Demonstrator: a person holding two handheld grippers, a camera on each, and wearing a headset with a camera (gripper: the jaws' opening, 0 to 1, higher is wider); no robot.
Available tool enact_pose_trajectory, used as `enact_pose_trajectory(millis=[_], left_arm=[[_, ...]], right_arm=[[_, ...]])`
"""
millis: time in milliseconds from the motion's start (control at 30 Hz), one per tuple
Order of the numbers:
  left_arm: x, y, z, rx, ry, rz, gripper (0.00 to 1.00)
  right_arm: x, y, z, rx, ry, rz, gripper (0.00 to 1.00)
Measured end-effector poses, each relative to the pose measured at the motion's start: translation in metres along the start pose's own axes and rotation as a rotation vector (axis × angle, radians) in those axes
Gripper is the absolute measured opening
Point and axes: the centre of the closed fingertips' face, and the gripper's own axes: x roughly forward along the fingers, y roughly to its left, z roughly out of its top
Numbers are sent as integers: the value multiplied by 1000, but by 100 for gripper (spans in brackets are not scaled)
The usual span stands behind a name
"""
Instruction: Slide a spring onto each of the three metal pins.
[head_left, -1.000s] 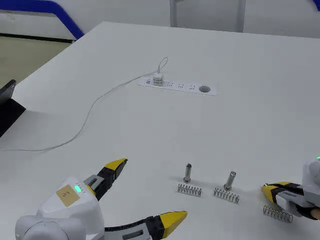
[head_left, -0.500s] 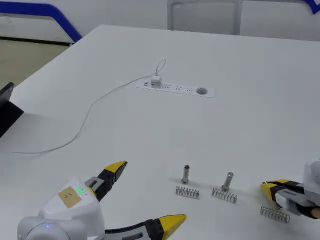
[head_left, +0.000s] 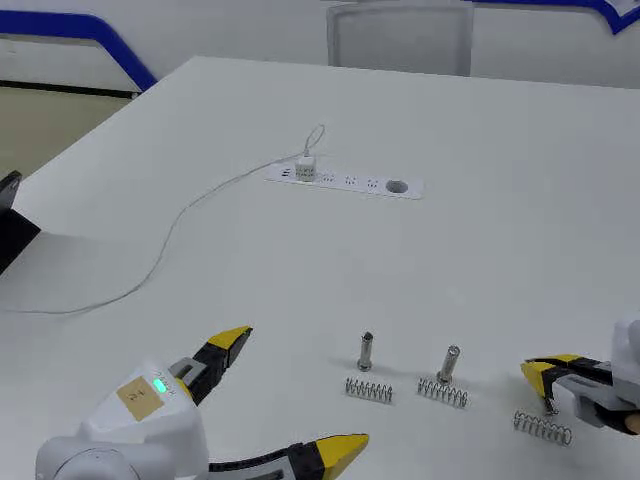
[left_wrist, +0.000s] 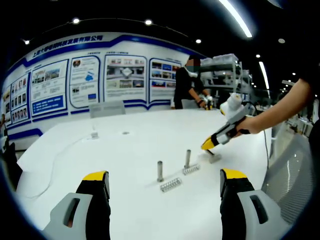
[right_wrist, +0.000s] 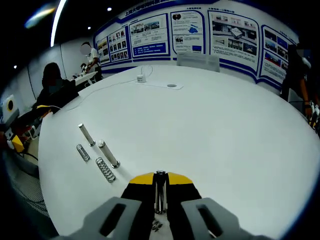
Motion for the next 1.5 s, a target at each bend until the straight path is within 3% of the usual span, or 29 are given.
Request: enact_pose_trajectory(millis=[667, 1033, 1500], left_arm=[[0, -2, 1, 21, 1, -5, 93], [0, -4, 1, 30, 3, -15, 92], [1, -6, -3, 37, 22, -24, 91]], right_arm=[[-23, 10, 14, -25, -49, -14, 8], [-24, 14, 9, -114, -65, -18, 8], [-32, 10, 2, -106, -109, -41, 8]])
